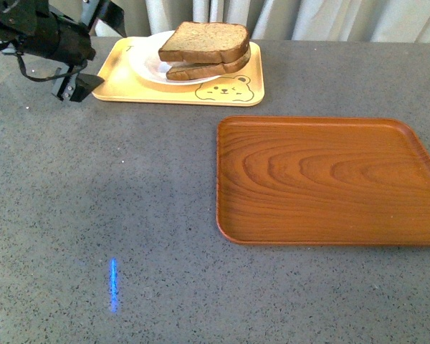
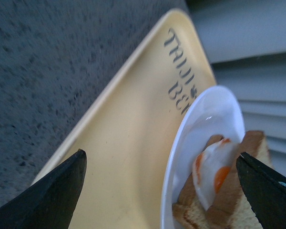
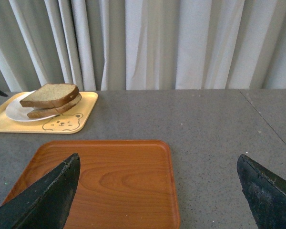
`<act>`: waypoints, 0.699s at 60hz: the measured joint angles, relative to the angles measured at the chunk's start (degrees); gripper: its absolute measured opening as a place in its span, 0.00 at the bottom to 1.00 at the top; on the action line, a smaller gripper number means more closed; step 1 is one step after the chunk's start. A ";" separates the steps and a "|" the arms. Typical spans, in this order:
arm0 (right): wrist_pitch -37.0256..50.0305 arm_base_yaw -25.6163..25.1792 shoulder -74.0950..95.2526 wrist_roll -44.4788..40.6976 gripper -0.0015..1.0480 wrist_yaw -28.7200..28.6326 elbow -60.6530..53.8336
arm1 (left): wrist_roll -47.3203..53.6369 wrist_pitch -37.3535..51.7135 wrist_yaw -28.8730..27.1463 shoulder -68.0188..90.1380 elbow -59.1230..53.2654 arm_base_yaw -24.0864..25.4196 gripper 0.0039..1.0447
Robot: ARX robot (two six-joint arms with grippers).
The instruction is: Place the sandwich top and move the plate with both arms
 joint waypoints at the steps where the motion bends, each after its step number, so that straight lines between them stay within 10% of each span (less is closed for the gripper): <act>1: 0.02 0.00 0.00 0.00 0.91 0.00 0.00 | -0.17 1.01 -0.07 -1.01 -1.16 0.17 0.92; 23: 0.00 0.00 0.00 0.00 0.91 0.02 0.00 | 3.98 18.32 -7.02 -23.32 -27.96 0.24 0.92; 34: 0.00 0.00 0.00 0.00 0.91 0.00 0.00 | 38.49 47.50 -14.64 -36.17 -53.86 0.59 0.63; 42: 0.00 0.00 0.00 0.00 0.91 0.00 0.00 | 52.87 52.09 -13.68 -47.15 -68.61 1.01 0.41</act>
